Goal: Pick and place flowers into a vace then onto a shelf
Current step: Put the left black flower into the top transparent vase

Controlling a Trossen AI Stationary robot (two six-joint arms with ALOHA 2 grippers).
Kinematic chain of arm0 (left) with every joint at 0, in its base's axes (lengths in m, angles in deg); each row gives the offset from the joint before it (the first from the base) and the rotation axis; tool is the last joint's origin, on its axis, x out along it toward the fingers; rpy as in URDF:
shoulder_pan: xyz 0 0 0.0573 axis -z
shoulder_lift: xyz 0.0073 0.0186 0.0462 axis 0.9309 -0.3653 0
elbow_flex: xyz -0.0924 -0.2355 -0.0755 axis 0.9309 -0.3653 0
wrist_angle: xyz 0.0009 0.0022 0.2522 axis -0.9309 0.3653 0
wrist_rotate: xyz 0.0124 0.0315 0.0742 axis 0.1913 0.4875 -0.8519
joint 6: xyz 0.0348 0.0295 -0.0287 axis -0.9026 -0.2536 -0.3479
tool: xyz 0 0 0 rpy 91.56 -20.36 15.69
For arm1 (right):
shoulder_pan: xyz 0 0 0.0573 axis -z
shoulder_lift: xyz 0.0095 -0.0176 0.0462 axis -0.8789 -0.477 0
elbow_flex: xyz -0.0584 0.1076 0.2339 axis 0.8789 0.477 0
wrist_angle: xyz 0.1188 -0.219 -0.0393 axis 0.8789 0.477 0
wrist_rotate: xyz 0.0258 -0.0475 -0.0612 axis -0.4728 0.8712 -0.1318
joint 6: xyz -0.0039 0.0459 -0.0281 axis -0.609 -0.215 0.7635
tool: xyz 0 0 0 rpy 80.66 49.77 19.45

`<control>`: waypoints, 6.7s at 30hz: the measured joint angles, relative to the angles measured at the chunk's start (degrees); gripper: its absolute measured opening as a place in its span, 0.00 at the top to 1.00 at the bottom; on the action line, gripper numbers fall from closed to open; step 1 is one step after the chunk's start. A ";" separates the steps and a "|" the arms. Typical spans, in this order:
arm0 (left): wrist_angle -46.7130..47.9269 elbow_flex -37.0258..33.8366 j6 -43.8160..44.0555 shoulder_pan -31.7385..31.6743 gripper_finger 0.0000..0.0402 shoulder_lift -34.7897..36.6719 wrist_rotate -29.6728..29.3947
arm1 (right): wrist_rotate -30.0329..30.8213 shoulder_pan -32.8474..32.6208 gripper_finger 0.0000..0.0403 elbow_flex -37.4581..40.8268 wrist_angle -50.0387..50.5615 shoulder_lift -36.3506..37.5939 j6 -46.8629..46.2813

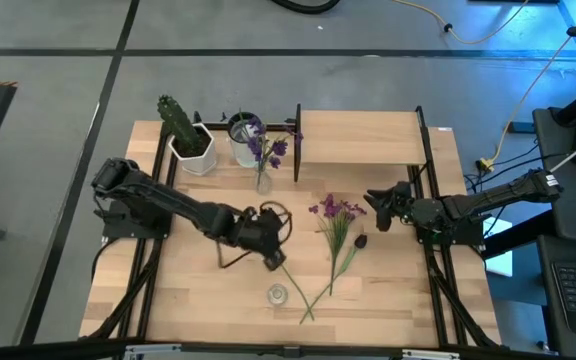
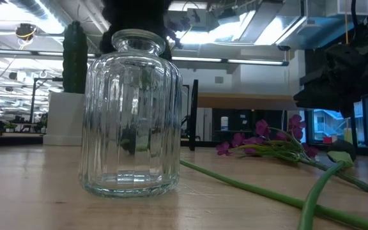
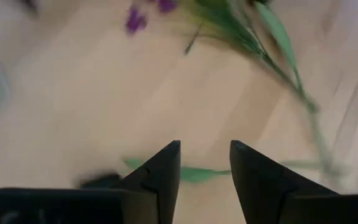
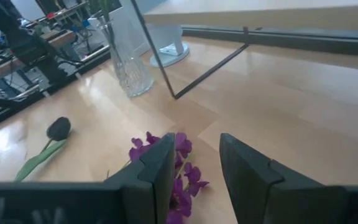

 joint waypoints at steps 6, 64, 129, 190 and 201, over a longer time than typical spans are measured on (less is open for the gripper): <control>0.20 0.09 26.46 -1.73 0.71 -1.59 8.38 | -1.11 0.00 0.68 0.00 -0.09 0.00 0.00; 7.36 0.02 51.34 -1.07 0.55 -9.72 5.76 | -6.05 0.00 0.68 0.00 -0.31 0.00 4.50; 6.75 0.02 62.40 -4.98 0.98 -17.25 13.27 | -6.05 0.00 0.68 -0.01 -0.33 0.02 4.68; -26.33 0.20 -37.61 -5.41 0.99 32.30 -45.63 | 2.28 0.02 0.68 0.00 -0.46 0.02 -1.79; -44.14 -1.08 -60.64 -10.73 0.99 35.68 -28.74 | 2.19 0.01 0.68 -0.01 -0.45 0.02 -3.29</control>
